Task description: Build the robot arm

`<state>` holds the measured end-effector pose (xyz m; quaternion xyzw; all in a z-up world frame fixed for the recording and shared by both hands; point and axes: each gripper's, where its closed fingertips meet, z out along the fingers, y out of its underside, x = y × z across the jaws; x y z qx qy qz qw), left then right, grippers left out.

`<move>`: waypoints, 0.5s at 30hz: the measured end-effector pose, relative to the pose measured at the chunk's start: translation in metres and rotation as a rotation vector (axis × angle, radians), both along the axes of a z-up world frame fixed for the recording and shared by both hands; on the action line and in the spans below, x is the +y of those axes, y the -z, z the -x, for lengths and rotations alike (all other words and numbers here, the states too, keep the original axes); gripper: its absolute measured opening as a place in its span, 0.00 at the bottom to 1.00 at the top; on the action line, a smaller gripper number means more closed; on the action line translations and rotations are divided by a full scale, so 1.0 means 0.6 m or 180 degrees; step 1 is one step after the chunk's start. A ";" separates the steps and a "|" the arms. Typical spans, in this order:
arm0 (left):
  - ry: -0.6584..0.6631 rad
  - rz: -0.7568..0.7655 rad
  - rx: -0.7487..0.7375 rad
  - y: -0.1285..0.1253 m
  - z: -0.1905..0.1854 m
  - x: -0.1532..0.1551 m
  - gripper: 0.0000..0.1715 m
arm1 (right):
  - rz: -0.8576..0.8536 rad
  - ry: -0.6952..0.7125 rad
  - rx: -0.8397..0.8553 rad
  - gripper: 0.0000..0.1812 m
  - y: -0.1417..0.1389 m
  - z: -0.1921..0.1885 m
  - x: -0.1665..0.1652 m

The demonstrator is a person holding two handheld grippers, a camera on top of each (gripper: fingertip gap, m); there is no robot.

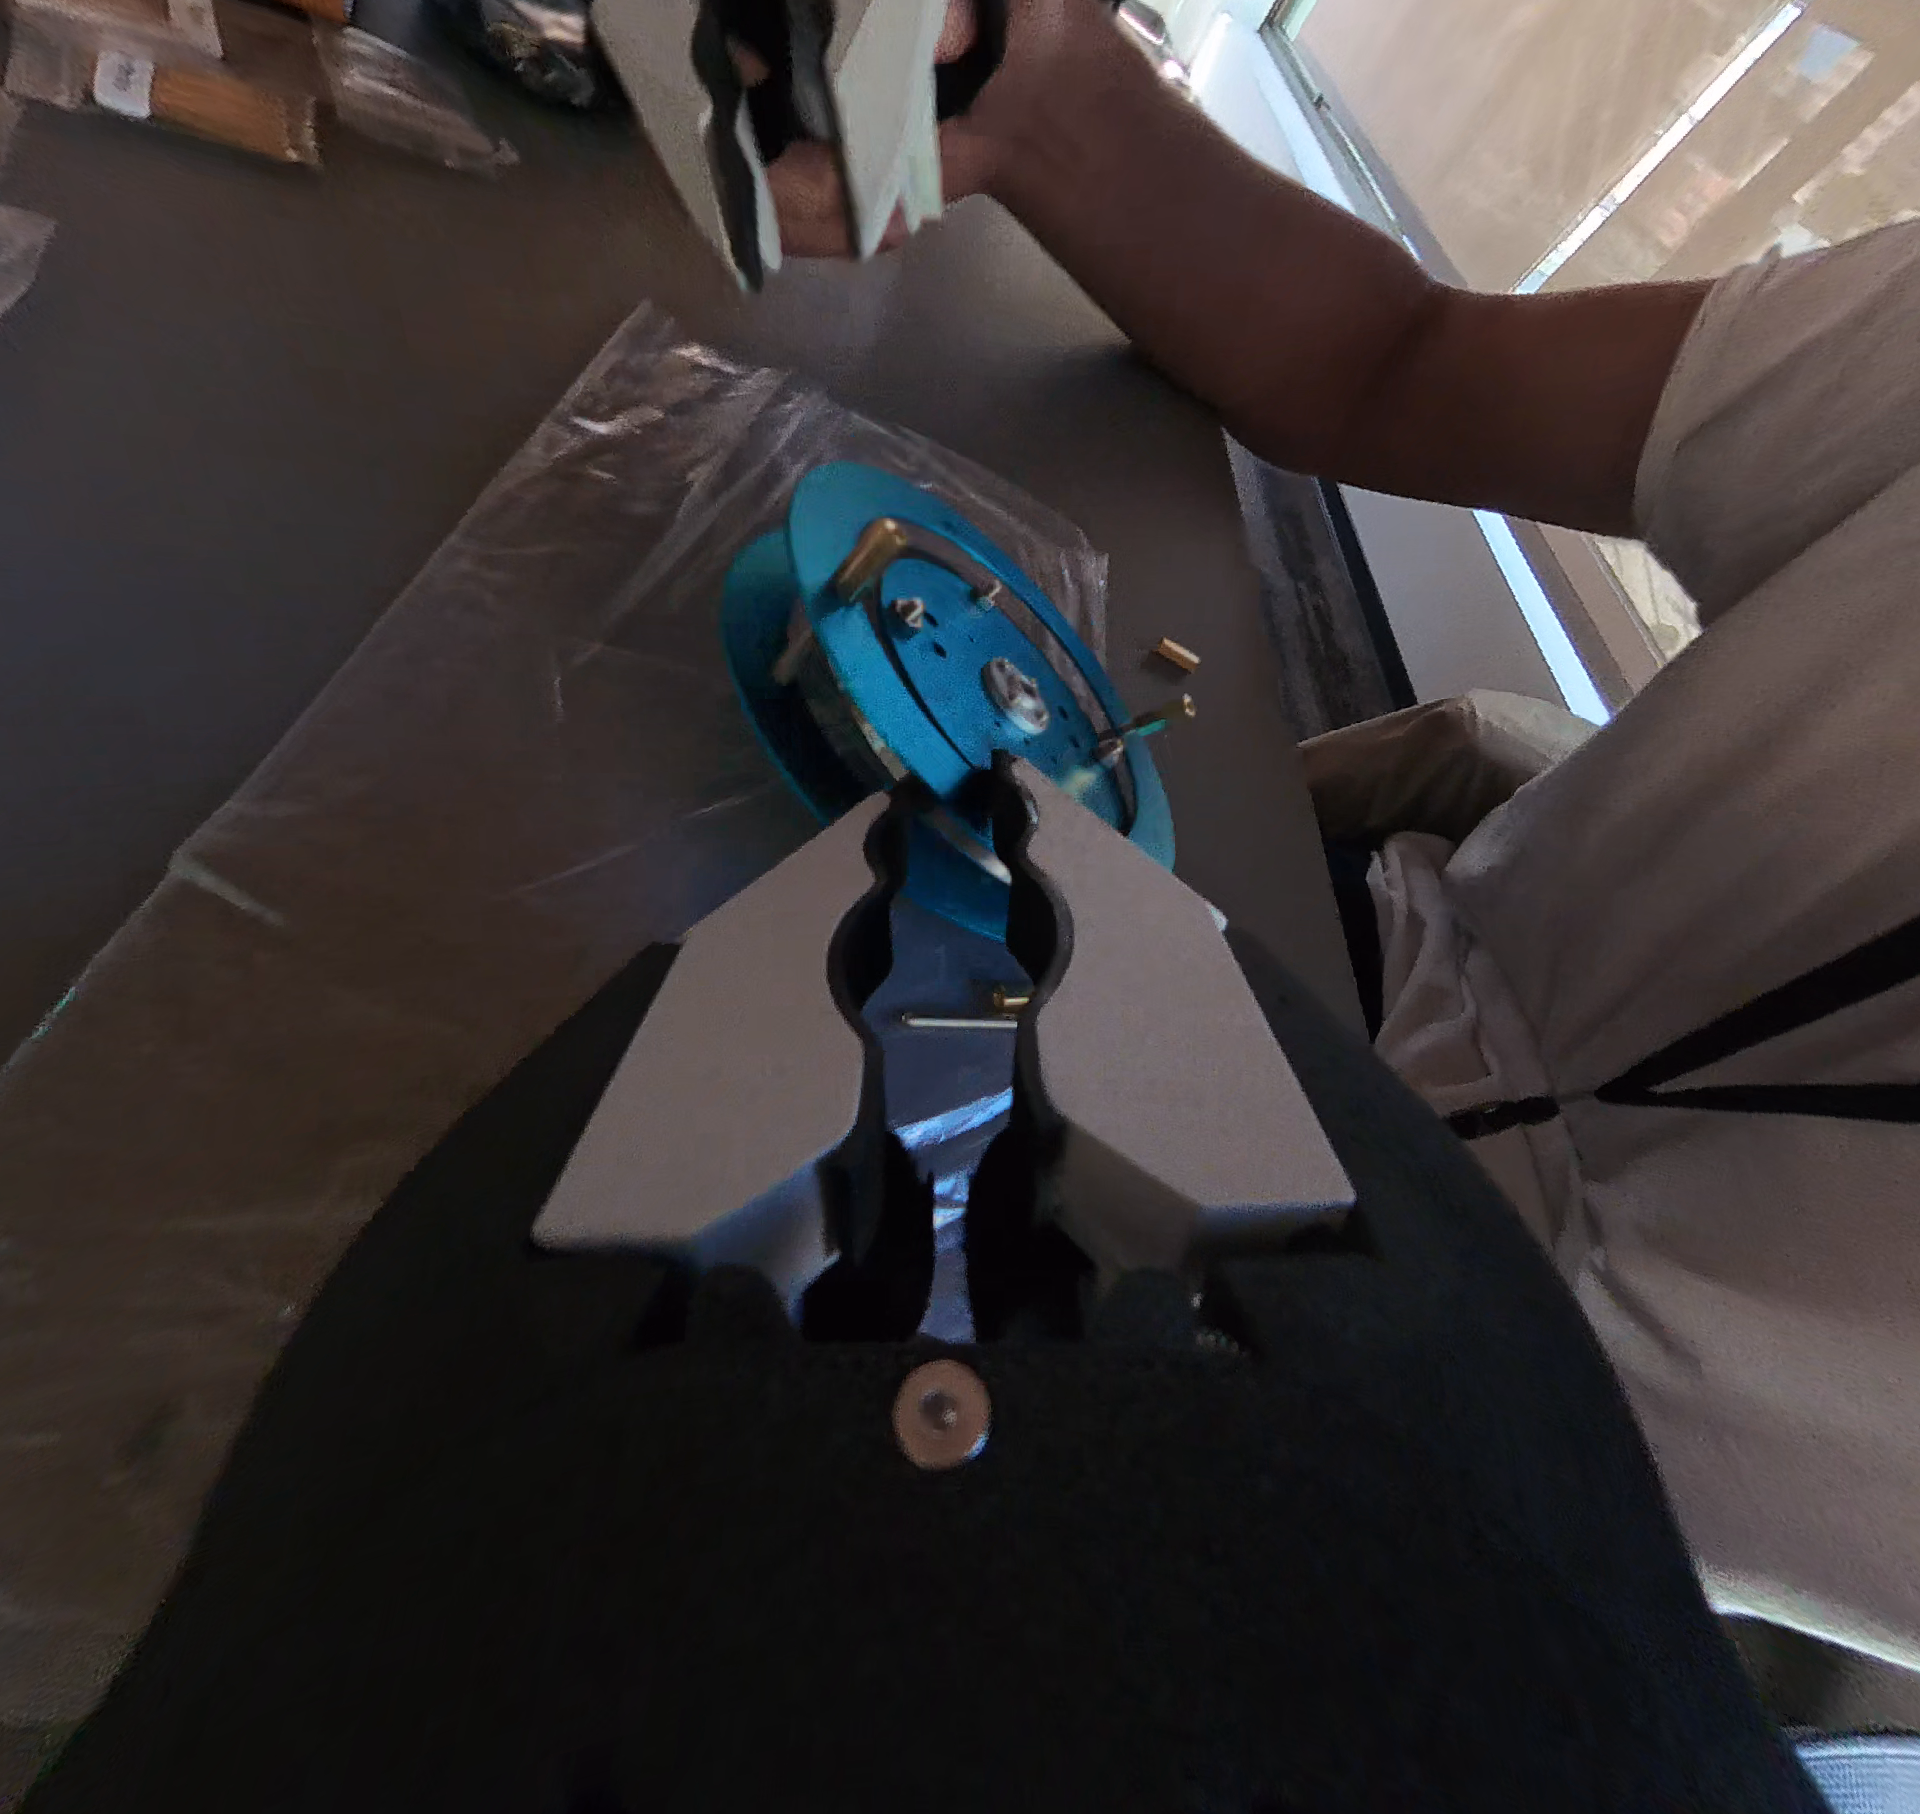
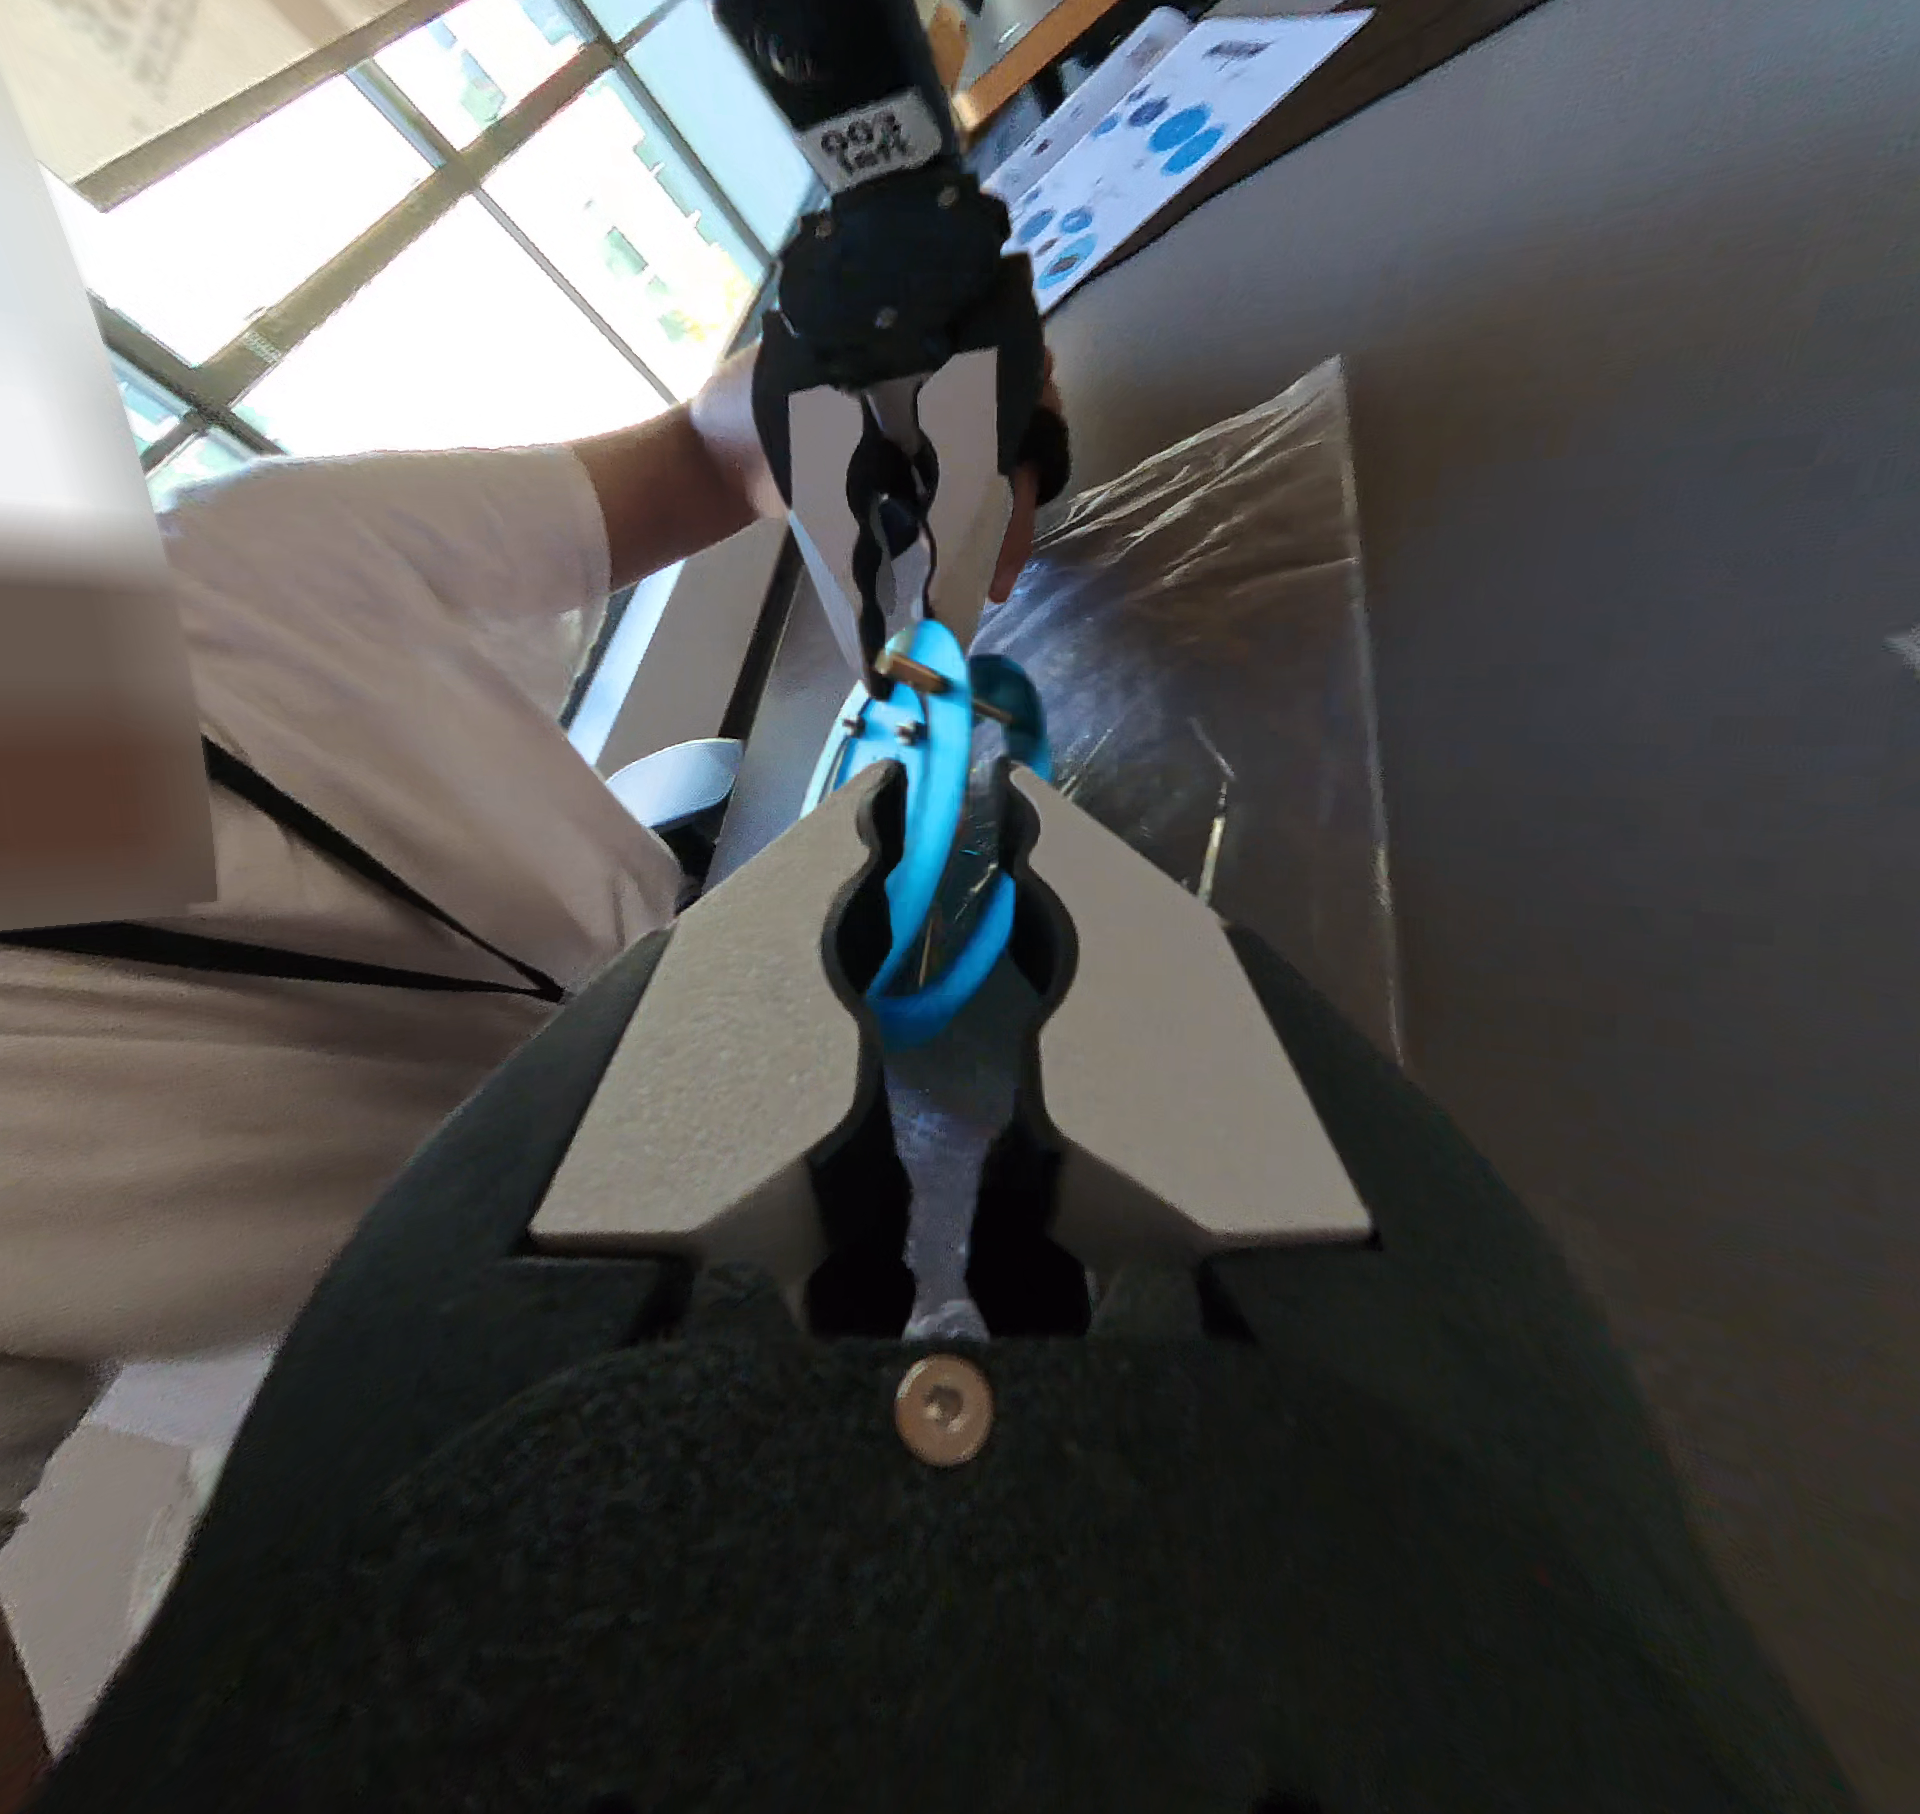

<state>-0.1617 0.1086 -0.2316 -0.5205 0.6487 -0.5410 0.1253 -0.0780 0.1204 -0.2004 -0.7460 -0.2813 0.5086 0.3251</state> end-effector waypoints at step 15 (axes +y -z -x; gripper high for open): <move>-0.0516 0.0100 0.0458 0.035 -0.016 0.039 0.09 | -0.1001 0.0874 -0.1739 0.36 0.073 0.020 -0.097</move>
